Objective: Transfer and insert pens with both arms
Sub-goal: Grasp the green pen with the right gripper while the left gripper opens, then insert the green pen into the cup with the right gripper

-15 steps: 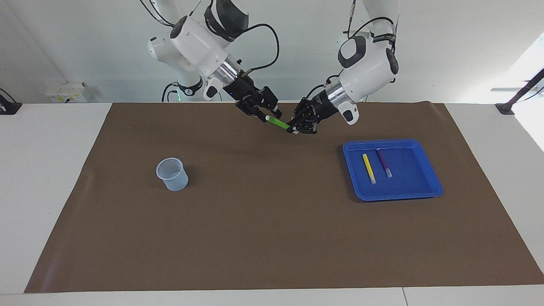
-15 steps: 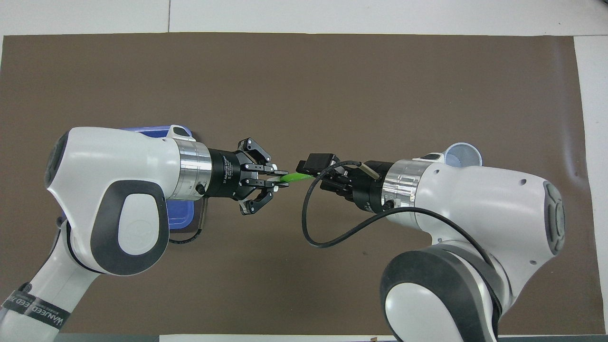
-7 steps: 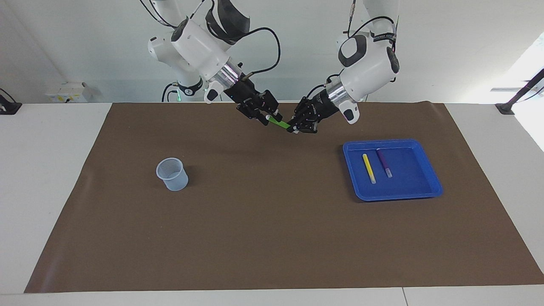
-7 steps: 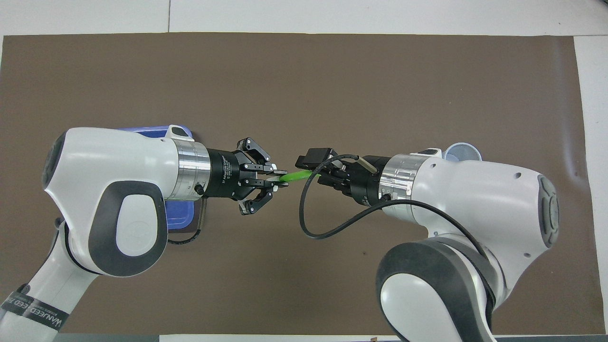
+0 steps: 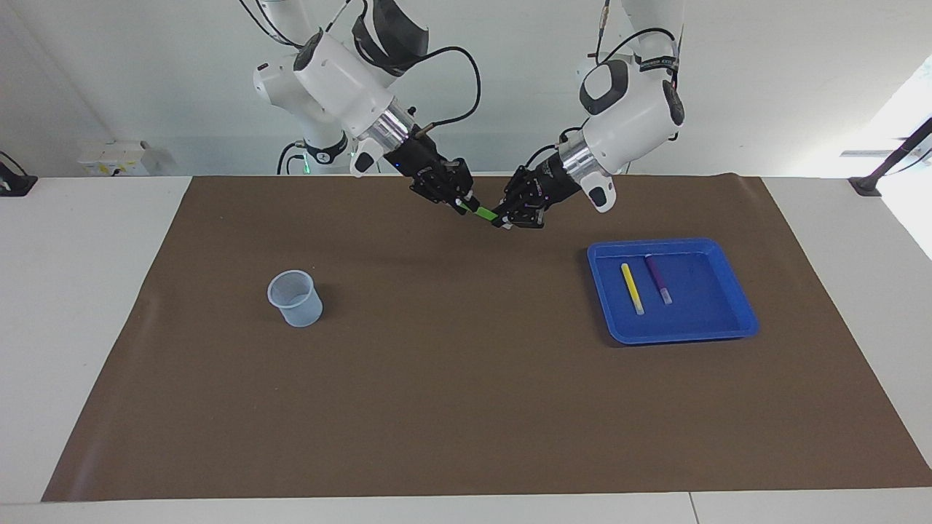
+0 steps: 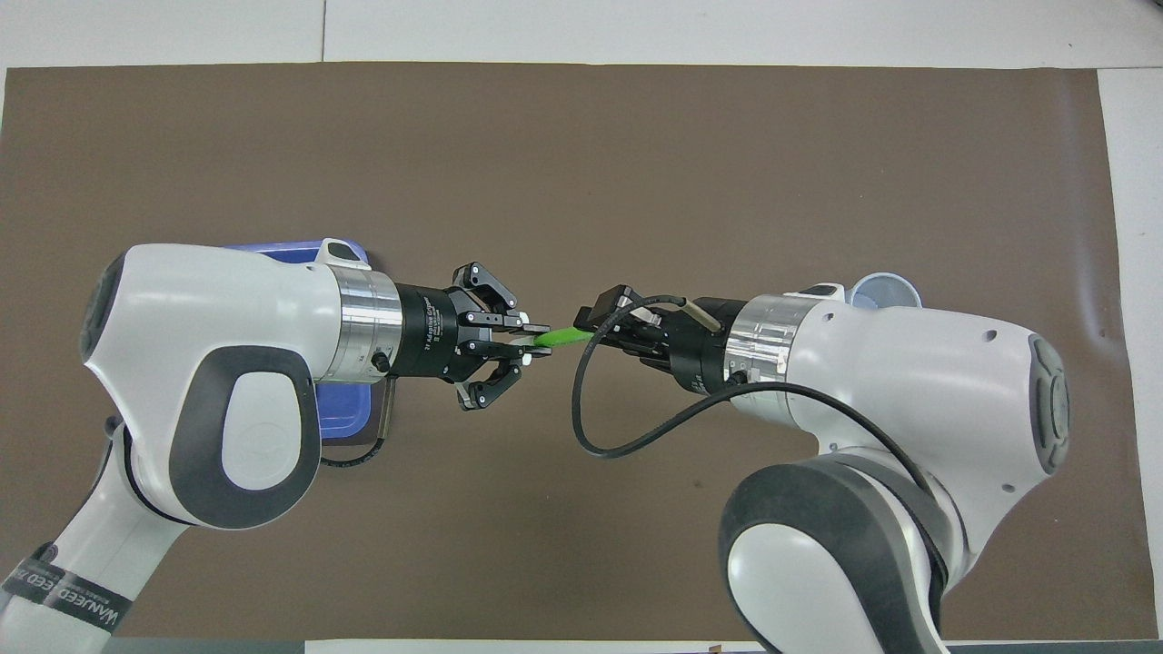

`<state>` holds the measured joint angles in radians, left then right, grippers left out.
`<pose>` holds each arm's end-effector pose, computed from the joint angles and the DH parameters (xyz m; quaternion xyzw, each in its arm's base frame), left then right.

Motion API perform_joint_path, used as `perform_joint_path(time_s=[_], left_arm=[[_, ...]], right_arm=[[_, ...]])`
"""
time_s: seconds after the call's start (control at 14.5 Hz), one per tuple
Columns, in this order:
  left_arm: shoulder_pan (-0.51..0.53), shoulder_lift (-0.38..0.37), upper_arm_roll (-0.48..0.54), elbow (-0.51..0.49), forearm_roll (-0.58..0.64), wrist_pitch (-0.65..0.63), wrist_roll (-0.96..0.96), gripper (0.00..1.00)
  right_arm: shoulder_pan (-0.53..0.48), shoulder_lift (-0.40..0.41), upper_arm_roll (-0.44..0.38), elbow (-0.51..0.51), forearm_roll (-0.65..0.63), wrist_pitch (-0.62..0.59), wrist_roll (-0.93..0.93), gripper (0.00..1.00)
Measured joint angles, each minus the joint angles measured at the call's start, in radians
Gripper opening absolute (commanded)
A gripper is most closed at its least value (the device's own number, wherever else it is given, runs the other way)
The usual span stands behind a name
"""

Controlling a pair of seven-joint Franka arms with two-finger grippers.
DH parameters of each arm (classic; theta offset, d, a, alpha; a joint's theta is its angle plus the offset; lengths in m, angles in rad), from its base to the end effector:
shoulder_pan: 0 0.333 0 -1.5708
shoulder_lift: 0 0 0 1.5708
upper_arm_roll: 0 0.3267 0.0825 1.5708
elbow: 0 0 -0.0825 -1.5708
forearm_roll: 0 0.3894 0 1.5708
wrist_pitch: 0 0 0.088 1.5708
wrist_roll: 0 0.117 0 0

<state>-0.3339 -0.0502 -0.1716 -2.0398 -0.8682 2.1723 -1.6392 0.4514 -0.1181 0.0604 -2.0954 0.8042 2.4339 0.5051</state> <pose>0.4808 -0.3083 0.4957 0.6533 0.6591 -0.2791 0.2468 0.4892 0.2837 0.5252 -0.8982 0.2286 -0.0308 0.3742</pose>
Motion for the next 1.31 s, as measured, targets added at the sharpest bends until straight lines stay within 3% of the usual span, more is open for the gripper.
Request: perform_joint_path(time_s=[0.28,0.34,0.41,0.9,1.31], left_arm=[[0.0,0.0,0.0,-0.001,0.0,0.0,0.0,0.0],[0.0,-0.001,0.0,-0.001,0.0,0.0,0.0,0.16],[0.0,-0.001,0.0,-0.001,0.0,0.0,0.0,0.99],[-0.001,-0.001,0.001,-0.001,0.0,0.009,0.0,1.0],[0.029,-0.001,0.013,-0.002,0.021,0.009,0.091,1.0]], right_arm=[[0.0,0.0,0.0,0.0,0.0,0.0,0.0,0.0],[0.0,0.0,0.0,0.0,0.0,-0.001,0.0,0.0],[0.0,0.0,0.0,0.0,0.0,-0.001,-0.001,0.0],[-0.018,0.0,-0.007,0.003,-0.014,-0.083,-0.067,0.0],[-0.177,0.012,-0.012,0.133,-0.445,-0.404,-0.371,0.0]])
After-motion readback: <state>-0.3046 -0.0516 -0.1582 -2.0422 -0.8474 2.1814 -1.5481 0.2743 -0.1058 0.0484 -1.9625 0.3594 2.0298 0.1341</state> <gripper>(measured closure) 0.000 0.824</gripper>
